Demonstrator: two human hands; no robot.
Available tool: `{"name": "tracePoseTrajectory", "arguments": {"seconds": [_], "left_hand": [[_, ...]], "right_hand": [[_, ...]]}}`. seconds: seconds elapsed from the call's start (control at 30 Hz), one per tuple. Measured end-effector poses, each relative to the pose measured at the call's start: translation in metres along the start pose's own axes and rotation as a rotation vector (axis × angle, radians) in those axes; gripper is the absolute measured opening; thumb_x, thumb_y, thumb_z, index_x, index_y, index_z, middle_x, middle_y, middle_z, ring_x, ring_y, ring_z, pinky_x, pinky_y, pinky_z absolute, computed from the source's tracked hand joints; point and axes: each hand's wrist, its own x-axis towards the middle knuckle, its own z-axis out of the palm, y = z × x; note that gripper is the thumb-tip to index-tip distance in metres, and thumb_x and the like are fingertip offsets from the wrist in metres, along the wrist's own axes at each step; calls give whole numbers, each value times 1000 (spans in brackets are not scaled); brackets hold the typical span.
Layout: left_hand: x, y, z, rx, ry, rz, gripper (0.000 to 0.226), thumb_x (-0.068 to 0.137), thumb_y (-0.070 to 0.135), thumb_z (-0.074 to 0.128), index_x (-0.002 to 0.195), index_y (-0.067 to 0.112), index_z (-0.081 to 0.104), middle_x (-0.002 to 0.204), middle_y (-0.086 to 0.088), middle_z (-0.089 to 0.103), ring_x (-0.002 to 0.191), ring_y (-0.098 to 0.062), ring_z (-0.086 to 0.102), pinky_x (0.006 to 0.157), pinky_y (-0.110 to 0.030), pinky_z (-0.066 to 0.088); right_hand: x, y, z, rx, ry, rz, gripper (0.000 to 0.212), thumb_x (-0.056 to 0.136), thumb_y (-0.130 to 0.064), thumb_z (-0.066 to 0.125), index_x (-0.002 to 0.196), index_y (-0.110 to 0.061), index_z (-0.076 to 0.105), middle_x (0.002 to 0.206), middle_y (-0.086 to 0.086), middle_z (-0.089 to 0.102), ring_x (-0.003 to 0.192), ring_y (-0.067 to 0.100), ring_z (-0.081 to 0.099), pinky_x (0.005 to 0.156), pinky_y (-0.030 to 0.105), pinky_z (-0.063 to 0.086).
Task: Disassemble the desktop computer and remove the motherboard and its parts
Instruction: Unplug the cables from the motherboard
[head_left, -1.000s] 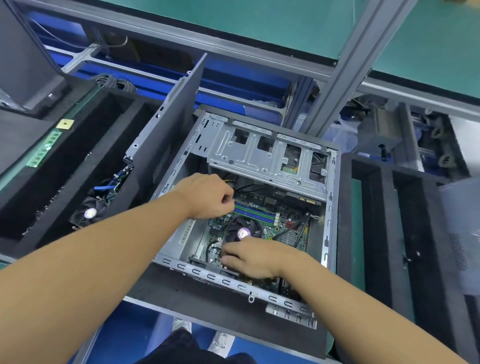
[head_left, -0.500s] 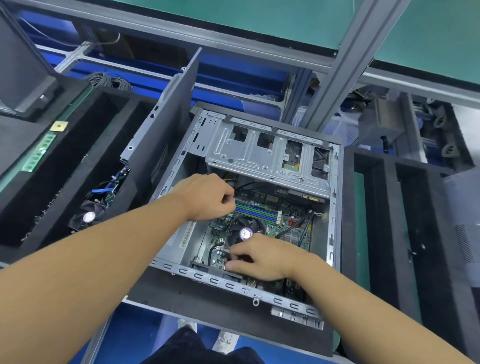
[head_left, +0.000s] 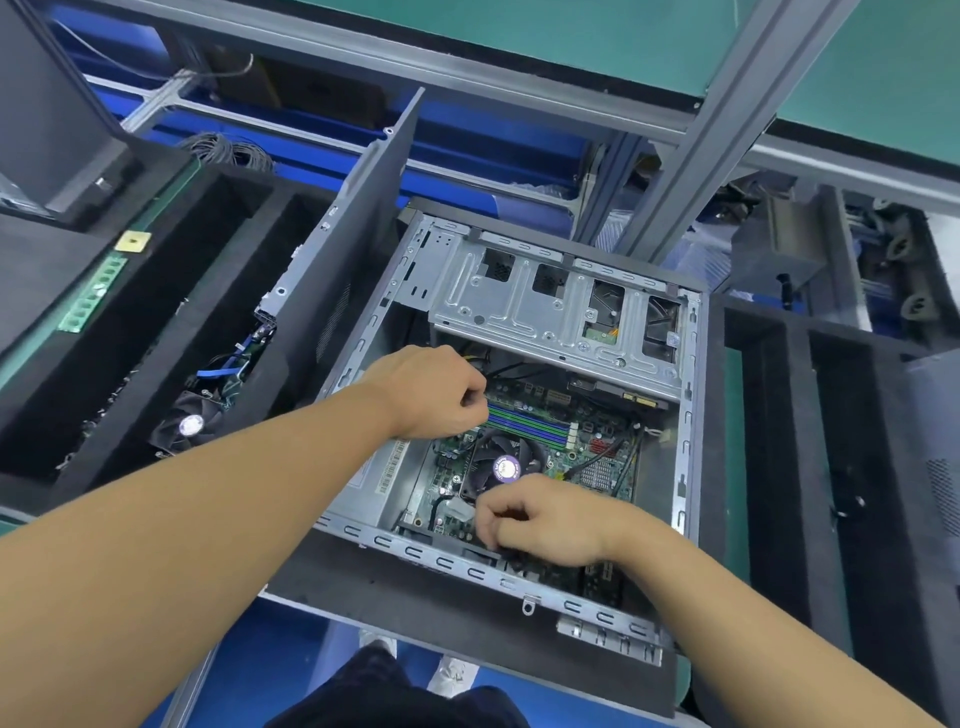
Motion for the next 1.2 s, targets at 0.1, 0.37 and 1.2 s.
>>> {"name": "tracePoseTrajectory", "arguments": {"seconds": [0.1, 0.37, 1.2], "left_hand": [[-1, -1, 0, -3, 14, 1, 28, 81, 41, 42, 61, 24, 50, 61, 6, 57, 57, -13, 52, 60, -31, 52], [0, -2, 2, 18, 23, 34, 27, 82, 39, 43, 61, 22, 48, 59, 3, 54, 53, -16, 47, 53, -25, 37], [-13, 68, 10, 276, -45, 512, 10, 90, 35, 41, 86, 29, 48, 81, 8, 62, 78, -20, 62, 67, -35, 45]], "right_hand": [[-1, -5, -9, -77, -29, -12, 19, 90, -14, 53, 94, -31, 61, 76, -14, 58, 61, 1, 46, 61, 20, 41], [-12, 2, -1, -362, -190, 212, 10, 94, -18, 56, 103, -18, 51, 93, -1, 66, 81, 20, 56, 72, 38, 49], [-96, 2, -6, 42, 730, 232, 39, 99, -4, 34, 115, -25, 63, 100, -14, 68, 86, 17, 64, 78, 36, 54]]}}
